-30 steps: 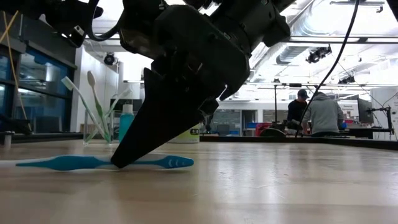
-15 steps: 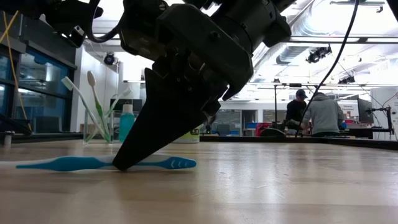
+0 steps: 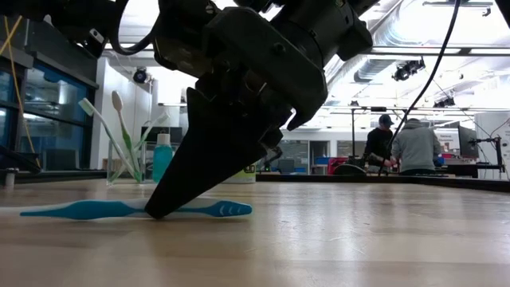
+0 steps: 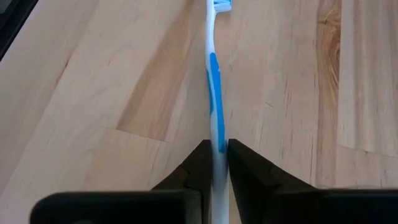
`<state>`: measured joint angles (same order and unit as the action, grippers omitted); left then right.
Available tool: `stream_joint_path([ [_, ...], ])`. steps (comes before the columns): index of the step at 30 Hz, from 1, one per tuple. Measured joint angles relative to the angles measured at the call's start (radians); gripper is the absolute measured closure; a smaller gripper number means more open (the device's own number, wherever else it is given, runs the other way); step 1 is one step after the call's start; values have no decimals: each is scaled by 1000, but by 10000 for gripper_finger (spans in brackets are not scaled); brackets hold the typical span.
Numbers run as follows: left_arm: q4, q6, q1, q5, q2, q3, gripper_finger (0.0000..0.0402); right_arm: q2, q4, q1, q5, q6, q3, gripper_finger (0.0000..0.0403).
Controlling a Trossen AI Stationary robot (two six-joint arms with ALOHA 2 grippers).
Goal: Pick & Place toothbrushing station
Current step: Put the blue toothbrush into the transparent organizer
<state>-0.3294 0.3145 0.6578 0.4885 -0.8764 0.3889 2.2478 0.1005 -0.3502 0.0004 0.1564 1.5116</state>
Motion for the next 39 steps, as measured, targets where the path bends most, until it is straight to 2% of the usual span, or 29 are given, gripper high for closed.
stream_joint_path([
  [14, 0, 0, 1, -1, 0, 0, 243, 0, 14, 9, -4, 1, 0, 356],
  [23, 0, 0, 1, -1, 0, 0, 243, 0, 15, 11, -1, 4, 0, 388],
  [39, 0, 0, 1, -1, 0, 0, 243, 2, -28, 0, 27, 7, -2, 388],
])
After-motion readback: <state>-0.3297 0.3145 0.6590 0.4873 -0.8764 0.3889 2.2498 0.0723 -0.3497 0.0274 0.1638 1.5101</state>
